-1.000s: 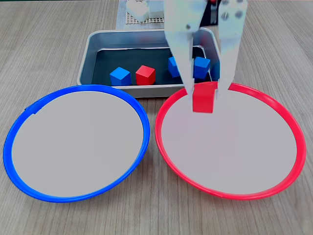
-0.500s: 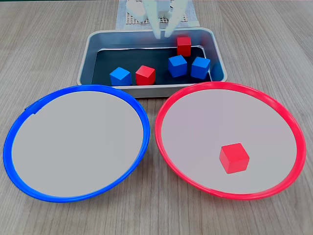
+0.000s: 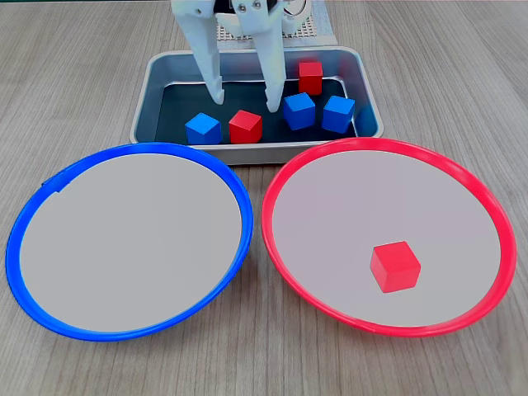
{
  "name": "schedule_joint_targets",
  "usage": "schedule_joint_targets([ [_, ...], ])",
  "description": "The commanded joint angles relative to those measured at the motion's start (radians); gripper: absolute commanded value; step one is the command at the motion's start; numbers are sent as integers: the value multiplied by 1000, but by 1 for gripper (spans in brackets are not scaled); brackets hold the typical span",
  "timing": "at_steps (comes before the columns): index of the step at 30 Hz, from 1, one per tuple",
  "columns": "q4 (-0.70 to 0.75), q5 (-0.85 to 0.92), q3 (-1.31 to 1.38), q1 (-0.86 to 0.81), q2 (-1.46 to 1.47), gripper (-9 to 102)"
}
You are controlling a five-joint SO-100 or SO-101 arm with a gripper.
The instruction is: Move six blocks tray to matching dishes
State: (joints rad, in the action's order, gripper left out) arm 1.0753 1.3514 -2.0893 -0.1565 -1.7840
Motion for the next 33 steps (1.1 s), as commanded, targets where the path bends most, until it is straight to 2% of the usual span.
schedule_joint_targets([
  [1,-55,-37,-14,31,11,23],
  [7,-137,-11,-81,32,38,10],
  [9,-138,-9,-81,32,38,0],
  [12,-78,-41,-26,57,15,0],
  [16,107,-239,247,164,23,0],
  [19,176,-499,600,253,166,0],
  [22,146,-638,821,293,325,0],
  [24,106,-663,897,308,420,0],
  [26,64,-655,925,311,495,3],
  [30,-49,-526,825,302,545,22],
  [33,-64,-445,765,293,537,24],
])
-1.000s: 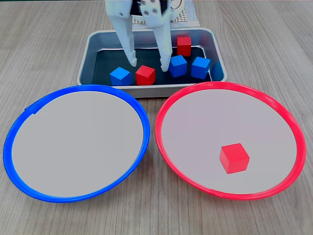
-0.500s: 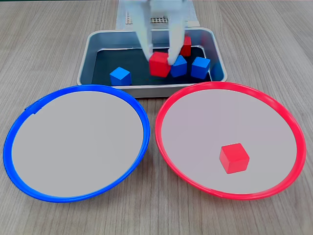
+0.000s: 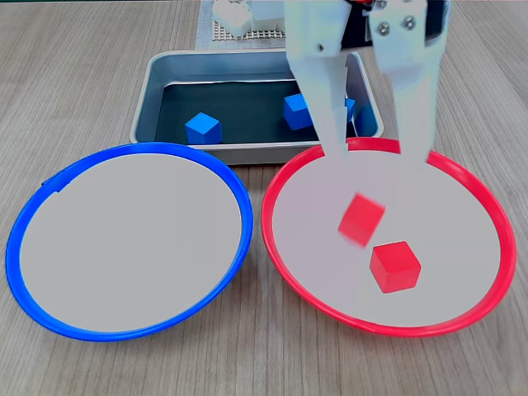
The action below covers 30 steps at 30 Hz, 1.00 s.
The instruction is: Move six blocks tray to matching dishes
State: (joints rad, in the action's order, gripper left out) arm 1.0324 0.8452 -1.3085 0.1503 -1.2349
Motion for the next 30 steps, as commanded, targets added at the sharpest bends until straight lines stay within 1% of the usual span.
schedule_joint_targets([
  [1,-14,71,-25,-18,-18,23],
  [2,-3,74,-31,-23,-31,22],
  [5,35,89,-75,-43,-106,2],
  [6,64,101,-94,-52,-146,0],
  [9,152,133,-181,-112,-307,0],
  [12,224,195,-287,-207,-460,0],
  [14,268,275,-356,-288,-535,1],
  [16,276,344,-419,-368,-575,4],
  [17,275,382,-448,-402,-581,5],
  [19,255,451,-502,-457,-583,12],
  [22,186,528,-577,-503,-563,21],
  [26,37,546,-667,-512,-518,22],
  [30,-52,558,-707,-492,-448,21],
])
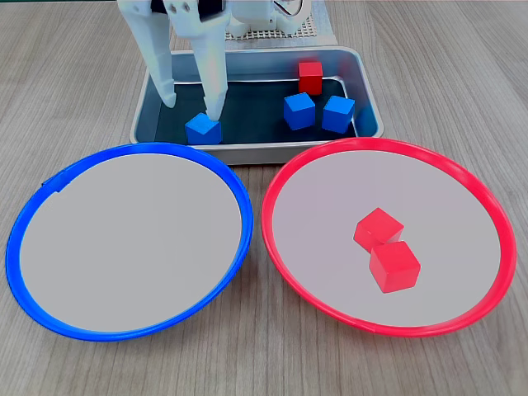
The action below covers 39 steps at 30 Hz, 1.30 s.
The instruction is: Move six blocks tray to matching dishes
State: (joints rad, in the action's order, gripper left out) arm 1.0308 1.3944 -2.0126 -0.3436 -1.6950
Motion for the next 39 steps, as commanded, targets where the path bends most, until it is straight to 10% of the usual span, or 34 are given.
schedule_joint_targets([
  [1,-69,6,-8,9,29,21],
  [12,-18,-23,37,92,71,0],
  [21,357,-377,788,117,224,0],
  [29,115,-293,847,18,431,1],
  [35,-86,-114,646,31,451,21],
  [39,20,-37,620,57,383,0],
])
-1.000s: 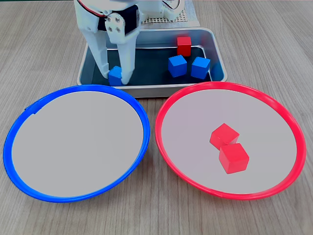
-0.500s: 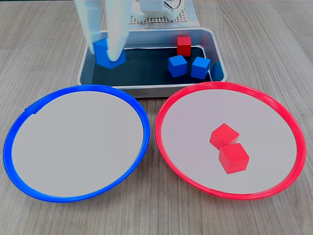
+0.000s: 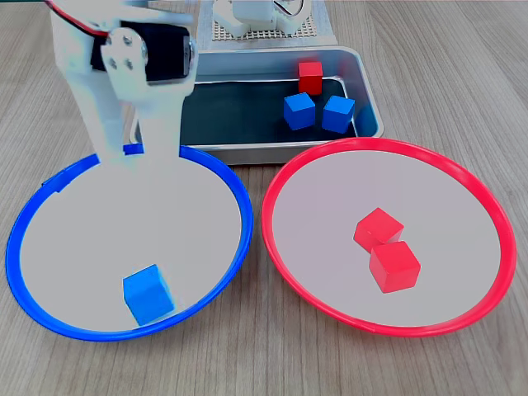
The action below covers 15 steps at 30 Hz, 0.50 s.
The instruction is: Move six blocks tray to matching dishes
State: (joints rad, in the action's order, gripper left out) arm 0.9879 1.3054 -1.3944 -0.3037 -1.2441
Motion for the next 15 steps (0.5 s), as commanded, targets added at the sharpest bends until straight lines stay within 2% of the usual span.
schedule_joint_targets([
  [1,117,89,-8,26,-100,0],
  [3,230,198,-44,46,-173,0],
  [5,285,310,-129,74,-261,0],
  [8,284,411,-291,129,-388,0],
  [15,209,453,-597,279,-558,4],
])
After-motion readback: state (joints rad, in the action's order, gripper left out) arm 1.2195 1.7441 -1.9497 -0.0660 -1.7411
